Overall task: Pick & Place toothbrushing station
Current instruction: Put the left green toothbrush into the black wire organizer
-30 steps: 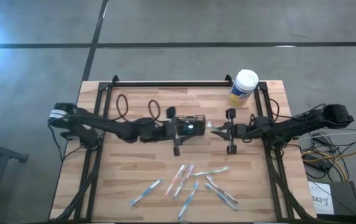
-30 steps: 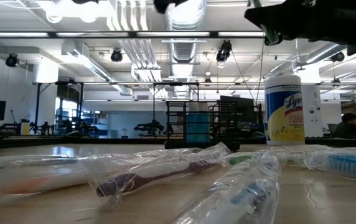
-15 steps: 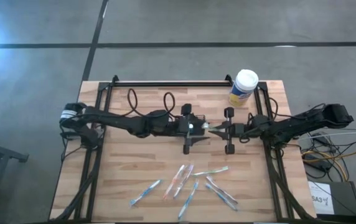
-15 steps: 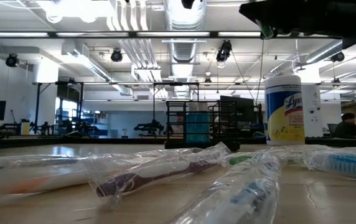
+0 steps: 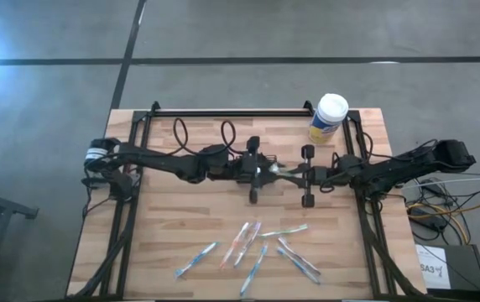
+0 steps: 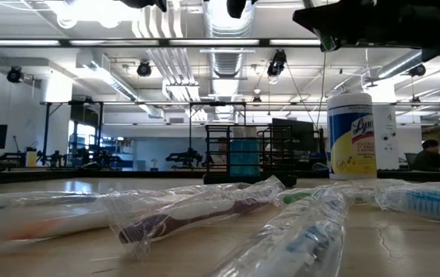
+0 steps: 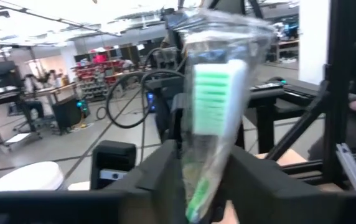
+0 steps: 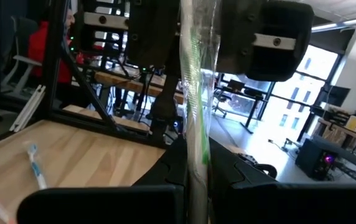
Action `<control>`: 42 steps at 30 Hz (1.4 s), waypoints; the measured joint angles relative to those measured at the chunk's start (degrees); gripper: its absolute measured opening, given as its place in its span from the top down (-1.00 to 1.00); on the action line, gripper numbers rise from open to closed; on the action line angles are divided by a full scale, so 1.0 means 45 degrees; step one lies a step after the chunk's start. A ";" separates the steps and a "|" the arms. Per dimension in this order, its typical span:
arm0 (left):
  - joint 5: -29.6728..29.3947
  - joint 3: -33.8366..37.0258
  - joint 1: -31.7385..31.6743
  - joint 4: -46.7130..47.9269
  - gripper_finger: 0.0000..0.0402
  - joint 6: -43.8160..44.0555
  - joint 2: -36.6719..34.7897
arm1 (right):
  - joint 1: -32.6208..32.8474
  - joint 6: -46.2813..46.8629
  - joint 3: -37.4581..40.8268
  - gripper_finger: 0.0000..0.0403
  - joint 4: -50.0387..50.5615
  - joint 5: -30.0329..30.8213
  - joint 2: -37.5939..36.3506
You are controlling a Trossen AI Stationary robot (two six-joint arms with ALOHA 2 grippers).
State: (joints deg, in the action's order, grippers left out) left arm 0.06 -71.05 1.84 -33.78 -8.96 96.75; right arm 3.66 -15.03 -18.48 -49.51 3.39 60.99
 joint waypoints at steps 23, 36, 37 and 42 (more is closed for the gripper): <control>-0.2254 0.1289 -0.0401 0.5238 0.91 -0.0989 -0.4370 | -0.0039 0.2916 0.0039 0.00 0.2826 0.1959 -0.0529; -0.1854 0.6837 -0.1980 0.1326 0.91 0.1131 -0.5700 | 0.0928 0.3110 0.1008 0.42 0.2576 0.1817 -0.0534; -0.1812 0.6882 -0.2004 0.1359 0.91 0.1131 -0.5674 | 0.0981 0.3079 0.1082 0.48 0.2469 0.1823 -0.0534; -0.1824 0.6839 -0.2020 0.1418 0.91 0.1134 -0.5685 | 0.1026 0.2832 0.1314 0.74 0.2201 0.1846 -0.0535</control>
State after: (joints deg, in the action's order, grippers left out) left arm -8.15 -40.27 -7.25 -27.40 -3.86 71.17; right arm 8.28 -2.28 -12.57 -39.61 11.70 58.58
